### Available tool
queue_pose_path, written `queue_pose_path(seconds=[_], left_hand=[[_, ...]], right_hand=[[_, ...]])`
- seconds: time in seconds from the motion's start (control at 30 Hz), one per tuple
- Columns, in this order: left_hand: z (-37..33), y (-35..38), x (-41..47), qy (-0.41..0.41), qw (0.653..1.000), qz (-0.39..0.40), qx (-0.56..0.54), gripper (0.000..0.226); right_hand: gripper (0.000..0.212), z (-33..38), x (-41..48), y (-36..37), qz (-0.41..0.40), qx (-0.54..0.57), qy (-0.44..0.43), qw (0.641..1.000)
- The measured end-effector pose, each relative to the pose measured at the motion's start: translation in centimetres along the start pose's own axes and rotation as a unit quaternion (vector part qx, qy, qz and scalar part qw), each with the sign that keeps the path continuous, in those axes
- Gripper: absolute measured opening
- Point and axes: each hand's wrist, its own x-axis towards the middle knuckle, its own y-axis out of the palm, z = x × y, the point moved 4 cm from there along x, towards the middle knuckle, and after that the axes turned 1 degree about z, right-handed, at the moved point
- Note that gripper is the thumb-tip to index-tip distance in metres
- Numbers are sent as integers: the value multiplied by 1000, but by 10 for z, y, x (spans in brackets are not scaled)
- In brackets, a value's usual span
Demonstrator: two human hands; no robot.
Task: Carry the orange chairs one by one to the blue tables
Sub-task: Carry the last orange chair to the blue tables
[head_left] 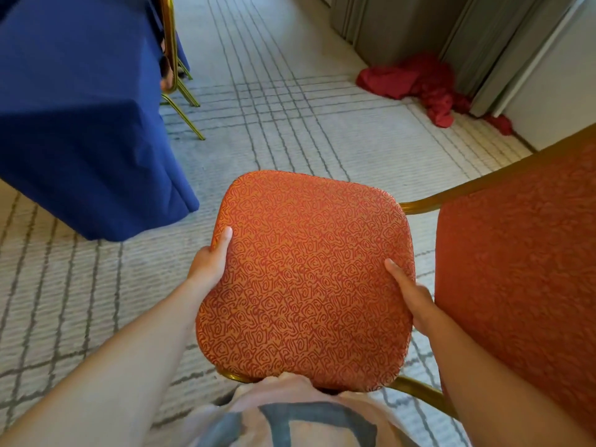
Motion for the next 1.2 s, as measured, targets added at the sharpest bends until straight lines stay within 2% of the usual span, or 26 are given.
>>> queue_pose_path(seconds=[0.1,0.2,0.33,0.43,0.6,0.73,0.83,1.0,1.07,1.2], left_hand=[[-48,-21,52,22,1000,-16,3,95],[-88,-36,98,24,999,-26,3,95],[-124,-43,163,5,1000,-19,1,97],[-144,-39,214,-18,999,-20,-22,99],[-210,-50,305,-29,998,-48,-29,87],[-268,-63,380,-50,995,-60,-61,87],[-287,-71,425,-53,993,-69,-74,87],[-316,-102,502,-51,992,-80,-79,89],[-325,-125,577,-75,990,-87,-80,91],[-341,-139,604,-61,990,-87,-93,94]], right_hand=[[95,62,35,28,-5,-6,-27,1000],[91,109,68,57,8,-3,-43,999],[100,167,122,88,14,-18,-45,999],[97,211,171,110,19,-40,-33,998],[108,305,252,158,40,-56,-40,997],[101,394,316,199,66,-68,-35,995],[104,435,350,231,75,-91,-28,993],[87,491,409,296,93,-92,-33,991],[77,523,460,351,100,-98,-18,990],[66,552,475,378,97,-107,-27,989]])
